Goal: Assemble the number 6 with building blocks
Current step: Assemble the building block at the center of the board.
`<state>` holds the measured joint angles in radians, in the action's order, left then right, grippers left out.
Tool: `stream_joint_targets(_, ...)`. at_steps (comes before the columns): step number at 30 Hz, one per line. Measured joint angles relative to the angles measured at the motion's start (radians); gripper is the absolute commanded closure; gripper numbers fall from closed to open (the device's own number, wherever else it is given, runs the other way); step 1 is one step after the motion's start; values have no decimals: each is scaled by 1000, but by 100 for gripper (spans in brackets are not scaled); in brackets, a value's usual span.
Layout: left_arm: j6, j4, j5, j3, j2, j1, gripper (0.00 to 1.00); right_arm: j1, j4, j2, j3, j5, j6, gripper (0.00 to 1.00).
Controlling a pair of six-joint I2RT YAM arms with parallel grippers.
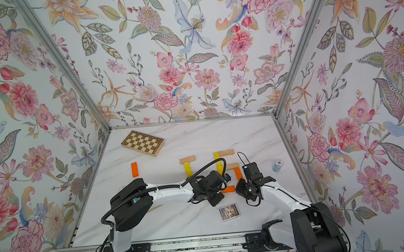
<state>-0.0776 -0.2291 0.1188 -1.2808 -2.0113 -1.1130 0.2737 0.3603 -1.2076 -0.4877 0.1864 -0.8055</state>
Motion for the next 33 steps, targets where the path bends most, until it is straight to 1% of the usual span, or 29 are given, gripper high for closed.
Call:
stream_joint_targets(13, 5, 8, 32, -37, -29, 0, 100, -33, -67, -36, -2, 27, 8, 80)
stream_joint_targets(22, 1, 7, 35, -39, -30, 6, 100, -47, -66, -33, -2, 34, 12, 81)
stream_joint_targets(25, -10, 18, 35, -36, -29, 14, 100, -47, -58, -8, -2, 32, 15, 81)
stream_joint_targets(28, -34, 48, 39, -11, -3, 39, 100, -47, -39, 44, -3, 18, 24, 80)
stream_joint_targets(33, -68, 104, 74, 53, 100, 85, 99, -47, -8, 105, -16, -15, 42, 78)
